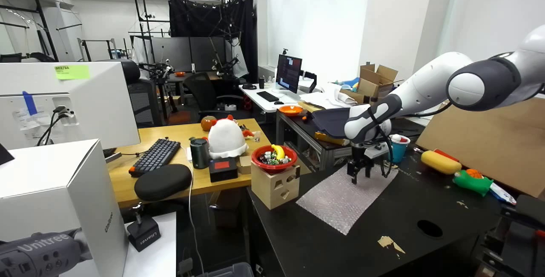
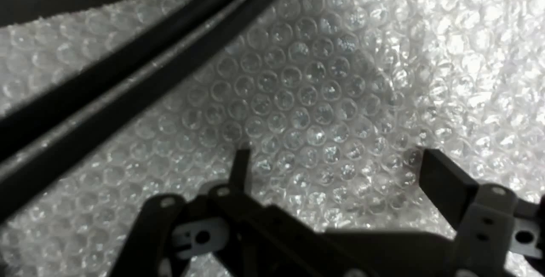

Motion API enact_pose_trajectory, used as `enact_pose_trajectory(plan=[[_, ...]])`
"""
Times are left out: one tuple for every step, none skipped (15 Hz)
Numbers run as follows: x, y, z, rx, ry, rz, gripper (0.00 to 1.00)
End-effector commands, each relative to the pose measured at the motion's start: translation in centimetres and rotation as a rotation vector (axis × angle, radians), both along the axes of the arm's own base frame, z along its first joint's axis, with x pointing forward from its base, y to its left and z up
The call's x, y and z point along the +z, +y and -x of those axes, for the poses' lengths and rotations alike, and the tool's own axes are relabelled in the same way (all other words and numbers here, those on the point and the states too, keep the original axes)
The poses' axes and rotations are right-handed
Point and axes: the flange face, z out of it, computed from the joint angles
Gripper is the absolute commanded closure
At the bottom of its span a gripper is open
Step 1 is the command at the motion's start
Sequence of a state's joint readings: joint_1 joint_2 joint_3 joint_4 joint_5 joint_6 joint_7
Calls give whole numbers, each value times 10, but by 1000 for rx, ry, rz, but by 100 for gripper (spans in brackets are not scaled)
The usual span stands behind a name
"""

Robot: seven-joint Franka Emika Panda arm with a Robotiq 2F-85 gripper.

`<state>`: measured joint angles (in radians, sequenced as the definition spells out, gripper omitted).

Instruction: Unfold the bubble wrap

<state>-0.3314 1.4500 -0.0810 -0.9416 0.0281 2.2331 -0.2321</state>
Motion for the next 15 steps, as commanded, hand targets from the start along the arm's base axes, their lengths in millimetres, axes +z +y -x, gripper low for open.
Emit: enact_pose_trajectory(plan=[[7,-13,17,-119,82,16,0],[8,-16,21,-153,102,18,0],[9,-19,25,-185,123,18,0],[9,-22,30,-219,146,16,0],[9,-24,35,-250,167,12,0],[9,-27,39,-283,186,9,0],[9,-29,44,-313,204,4,0],[9,-30,48,-342,218,0,0],[10,-32,51,-368,227,-6,0],[13,-34,53,-394,228,-11,0],[17,-36,54,-413,225,-13,0],[22,-37,54,-431,217,-12,0],[31,-39,52,-450,204,-6,0],[41,-41,51,-465,193,1,0],[53,-42,49,-475,179,11,0]])
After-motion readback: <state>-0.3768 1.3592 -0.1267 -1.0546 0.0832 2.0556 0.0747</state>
